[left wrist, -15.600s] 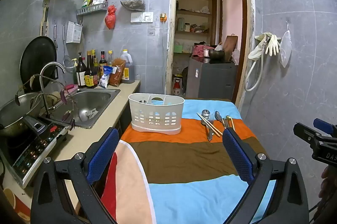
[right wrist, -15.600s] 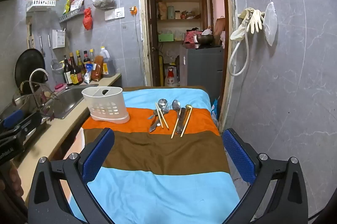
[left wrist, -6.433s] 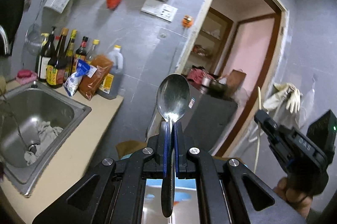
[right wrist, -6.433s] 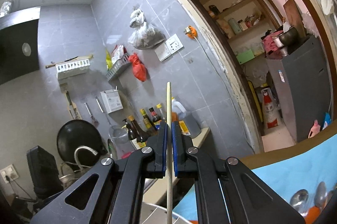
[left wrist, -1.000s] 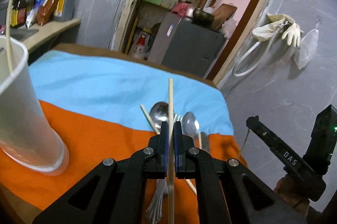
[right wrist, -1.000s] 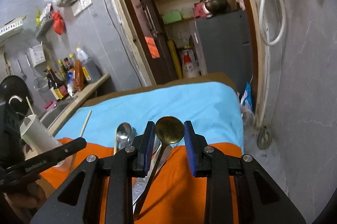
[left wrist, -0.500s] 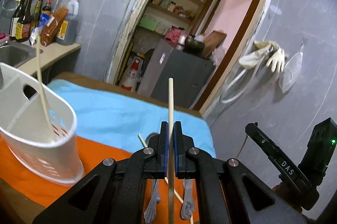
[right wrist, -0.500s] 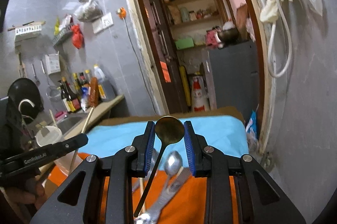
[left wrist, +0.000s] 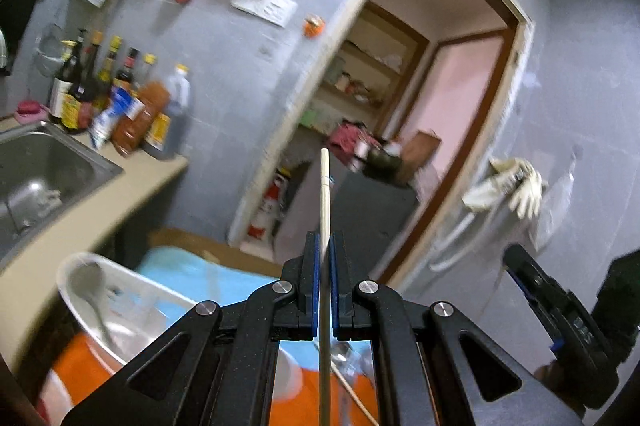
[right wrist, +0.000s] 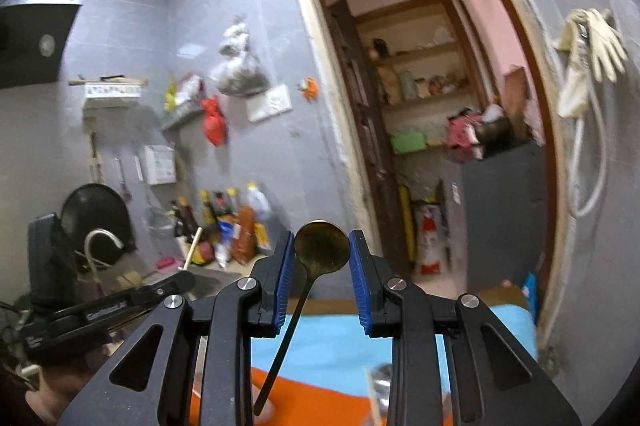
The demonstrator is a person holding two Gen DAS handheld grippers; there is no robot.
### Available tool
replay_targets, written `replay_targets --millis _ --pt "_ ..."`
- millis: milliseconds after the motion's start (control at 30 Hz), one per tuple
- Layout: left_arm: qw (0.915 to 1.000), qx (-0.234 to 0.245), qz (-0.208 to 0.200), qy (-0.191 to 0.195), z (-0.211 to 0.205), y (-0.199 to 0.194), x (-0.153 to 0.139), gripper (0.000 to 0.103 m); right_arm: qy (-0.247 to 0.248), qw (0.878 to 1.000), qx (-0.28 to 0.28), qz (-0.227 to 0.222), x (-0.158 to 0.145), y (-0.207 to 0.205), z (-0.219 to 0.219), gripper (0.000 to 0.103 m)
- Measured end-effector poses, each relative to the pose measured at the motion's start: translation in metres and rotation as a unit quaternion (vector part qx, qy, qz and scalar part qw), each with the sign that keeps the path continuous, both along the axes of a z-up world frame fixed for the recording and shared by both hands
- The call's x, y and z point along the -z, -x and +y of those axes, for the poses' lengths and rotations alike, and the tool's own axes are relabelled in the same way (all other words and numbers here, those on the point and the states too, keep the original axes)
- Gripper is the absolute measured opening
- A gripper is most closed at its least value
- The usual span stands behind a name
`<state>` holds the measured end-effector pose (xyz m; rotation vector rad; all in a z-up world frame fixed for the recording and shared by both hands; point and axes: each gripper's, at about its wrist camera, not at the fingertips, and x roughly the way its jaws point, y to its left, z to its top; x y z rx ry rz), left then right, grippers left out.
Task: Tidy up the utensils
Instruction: 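Lift the chopstick and gold spoon and carry both to the white basket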
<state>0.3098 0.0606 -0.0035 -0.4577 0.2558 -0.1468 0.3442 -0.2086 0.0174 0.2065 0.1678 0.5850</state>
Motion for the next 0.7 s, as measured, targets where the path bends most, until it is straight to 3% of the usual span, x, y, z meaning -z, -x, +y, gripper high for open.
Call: replay_targets --millis 200,400,567,700 --pt "0.9979 -0.053 -0.028 0.025 0.077 -0.003 -0.004 0.003 0.007 0.999 -0.028 -0.021 -0.009 0.002 0.053 0.025" --pt "0.9942 -0.08 -0.043 0.057 0.132 -0.015 0.019 0.003 0.018 0.999 -0.024 -0.023 0.001 0.004 0.091 0.025" --pt "0.992 -0.094 -0.056 0.063 0.15 -0.024 0.037 0.003 0.037 0.999 -0.01 -0.026 0.018 0.005 0.113 0.025" --pt "0.9912 -0.104 -0.069 0.044 0.148 -0.029 0.046 0.003 0.053 0.998 -0.001 -0.029 0.032 0.004 0.126 0.025"
